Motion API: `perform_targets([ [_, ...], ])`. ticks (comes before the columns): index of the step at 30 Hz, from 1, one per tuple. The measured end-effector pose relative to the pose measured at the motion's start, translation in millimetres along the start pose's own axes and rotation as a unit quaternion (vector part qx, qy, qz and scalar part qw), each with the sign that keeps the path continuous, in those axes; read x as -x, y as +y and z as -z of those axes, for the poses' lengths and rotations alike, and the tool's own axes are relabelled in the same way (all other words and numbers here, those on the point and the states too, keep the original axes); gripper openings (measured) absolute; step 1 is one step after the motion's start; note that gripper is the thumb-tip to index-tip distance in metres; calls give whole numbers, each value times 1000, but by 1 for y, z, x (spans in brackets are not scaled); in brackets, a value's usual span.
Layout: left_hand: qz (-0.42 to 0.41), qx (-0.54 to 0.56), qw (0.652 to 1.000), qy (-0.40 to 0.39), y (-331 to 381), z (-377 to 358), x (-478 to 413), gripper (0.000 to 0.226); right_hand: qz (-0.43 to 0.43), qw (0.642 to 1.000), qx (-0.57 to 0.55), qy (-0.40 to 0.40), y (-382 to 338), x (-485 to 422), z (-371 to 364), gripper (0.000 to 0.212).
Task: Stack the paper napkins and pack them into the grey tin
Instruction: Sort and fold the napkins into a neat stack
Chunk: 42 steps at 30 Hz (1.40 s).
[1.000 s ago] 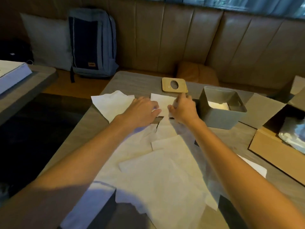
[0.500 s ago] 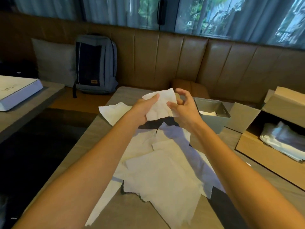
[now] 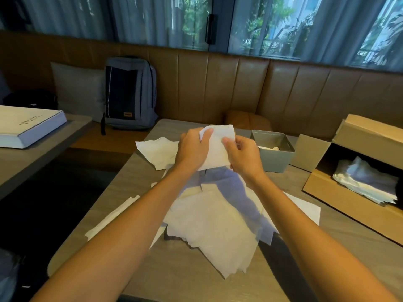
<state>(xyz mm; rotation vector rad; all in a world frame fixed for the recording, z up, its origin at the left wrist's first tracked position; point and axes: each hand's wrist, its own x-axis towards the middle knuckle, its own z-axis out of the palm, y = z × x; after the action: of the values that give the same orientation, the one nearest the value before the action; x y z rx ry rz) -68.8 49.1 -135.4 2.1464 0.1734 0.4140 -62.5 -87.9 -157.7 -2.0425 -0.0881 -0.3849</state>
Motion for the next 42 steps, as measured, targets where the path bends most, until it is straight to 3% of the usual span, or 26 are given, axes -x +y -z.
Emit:
perform_targets([
  [10,-5,10,1000,-8,14,2,22,51,-14,999,-9,50,5,31,22,31],
  [15,-38,9,994,-101,22,-27,60,47,-54,996,22,63,21,60,61,48],
  [24,-38,21,982,-186,42,-76,113,47,-60,980,153,111,59,112,130,30],
  [30,-76,-1,970,-232,68,-100,141,42,-124,970,122,168,74,147,168,28],
  [38,-186,-93,918,-338,60,-105,164,40,-154,964,193,98,75,185,206,18],
  [42,-126,-55,910,-392,46,-101,154,25,-145,957,239,78,85,184,200,17],
])
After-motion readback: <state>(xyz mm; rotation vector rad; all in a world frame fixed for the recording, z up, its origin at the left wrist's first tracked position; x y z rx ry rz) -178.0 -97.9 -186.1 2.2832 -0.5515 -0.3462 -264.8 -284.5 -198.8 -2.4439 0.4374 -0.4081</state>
